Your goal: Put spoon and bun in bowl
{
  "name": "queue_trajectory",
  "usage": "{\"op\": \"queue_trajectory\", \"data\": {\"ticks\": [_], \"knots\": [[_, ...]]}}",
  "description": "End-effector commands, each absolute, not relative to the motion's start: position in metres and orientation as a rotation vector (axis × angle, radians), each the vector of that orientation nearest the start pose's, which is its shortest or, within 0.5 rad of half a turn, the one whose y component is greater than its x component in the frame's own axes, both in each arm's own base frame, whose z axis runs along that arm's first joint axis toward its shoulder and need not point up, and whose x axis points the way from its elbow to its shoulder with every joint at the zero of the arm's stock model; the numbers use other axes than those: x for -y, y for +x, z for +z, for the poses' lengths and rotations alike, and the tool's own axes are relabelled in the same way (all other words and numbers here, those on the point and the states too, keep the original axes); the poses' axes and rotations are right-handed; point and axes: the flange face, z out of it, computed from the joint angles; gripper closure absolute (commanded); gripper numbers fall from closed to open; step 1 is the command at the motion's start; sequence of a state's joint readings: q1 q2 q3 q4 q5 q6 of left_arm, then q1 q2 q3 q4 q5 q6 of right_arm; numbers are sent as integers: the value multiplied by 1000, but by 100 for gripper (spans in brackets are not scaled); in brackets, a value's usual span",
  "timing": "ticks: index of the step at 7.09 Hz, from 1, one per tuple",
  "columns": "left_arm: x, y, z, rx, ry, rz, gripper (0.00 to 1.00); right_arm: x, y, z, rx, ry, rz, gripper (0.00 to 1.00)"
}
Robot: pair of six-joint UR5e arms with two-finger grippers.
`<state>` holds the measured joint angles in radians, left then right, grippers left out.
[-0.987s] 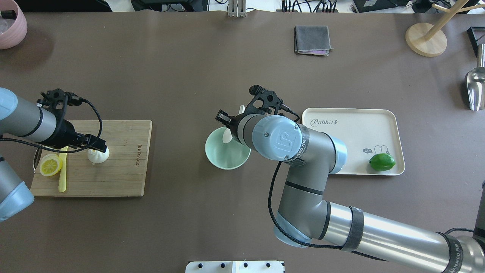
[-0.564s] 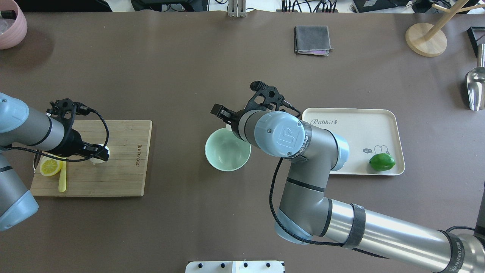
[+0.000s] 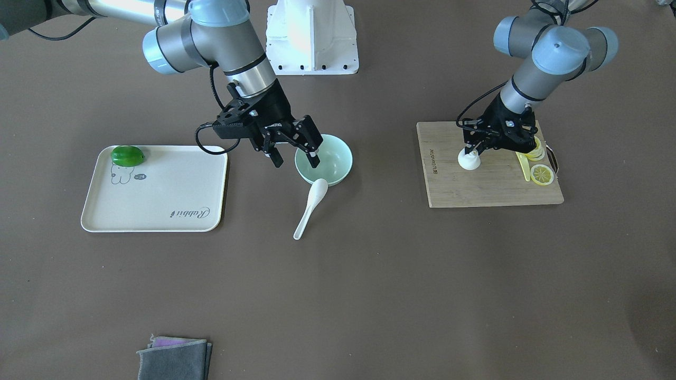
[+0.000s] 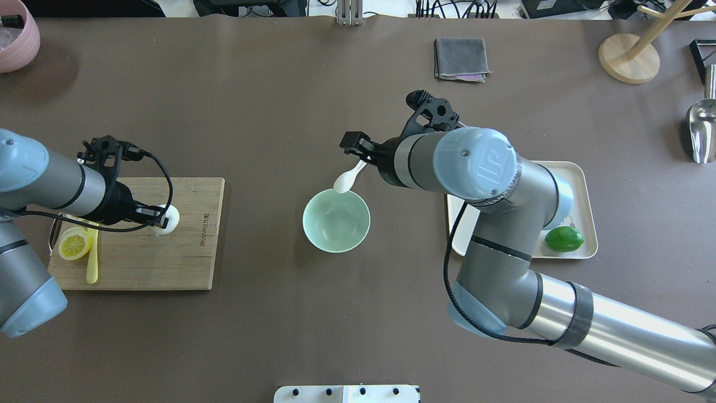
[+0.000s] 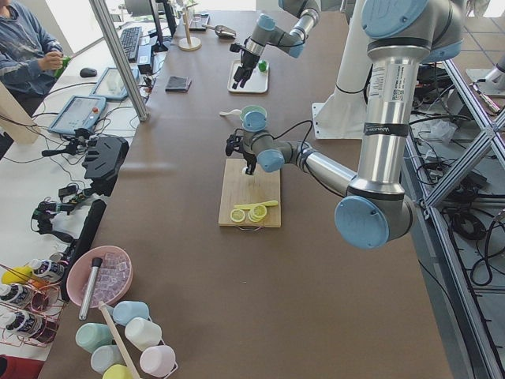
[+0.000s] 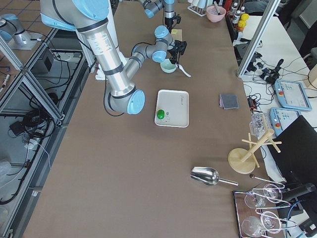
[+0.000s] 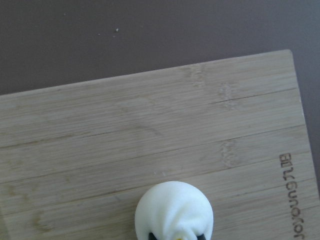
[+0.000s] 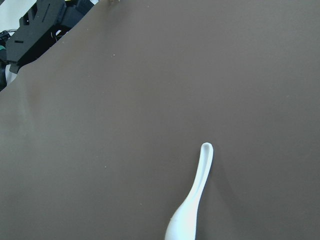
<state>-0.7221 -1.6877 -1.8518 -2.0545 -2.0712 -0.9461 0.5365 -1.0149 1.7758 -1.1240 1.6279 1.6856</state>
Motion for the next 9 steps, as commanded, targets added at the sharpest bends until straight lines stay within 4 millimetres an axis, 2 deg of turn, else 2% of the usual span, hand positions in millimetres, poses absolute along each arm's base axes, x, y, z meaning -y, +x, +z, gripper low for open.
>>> {"op": "queue_trajectory", "data": {"ticks": [1, 2, 3, 4, 5, 6, 8, 9], "knots": [[438, 400, 312, -1094, 163, 58, 100, 431, -414, 233, 1188, 210, 457, 0], [426, 441, 251, -1130, 123, 58, 100, 437, -385, 254, 1168, 185, 425, 0], [425, 475, 192, -1139, 77, 26, 100, 444, -358, 279, 1136, 176, 390, 0], [412, 501, 178, -1125, 103, 15, 100, 448, -333, 298, 1110, 188, 345, 0], [395, 528, 172, -1111, 141, 21, 100, 452, -317, 320, 1077, 189, 311, 0], [399, 534, 170, -1106, 146, 19, 3, 452, -306, 338, 1045, 201, 276, 0], [405, 527, 183, -1087, 156, 14, 2, 451, -294, 365, 992, 223, 221, 0], [423, 504, 203, -1064, 174, -4, 2, 449, -290, 375, 968, 241, 173, 0]]}}
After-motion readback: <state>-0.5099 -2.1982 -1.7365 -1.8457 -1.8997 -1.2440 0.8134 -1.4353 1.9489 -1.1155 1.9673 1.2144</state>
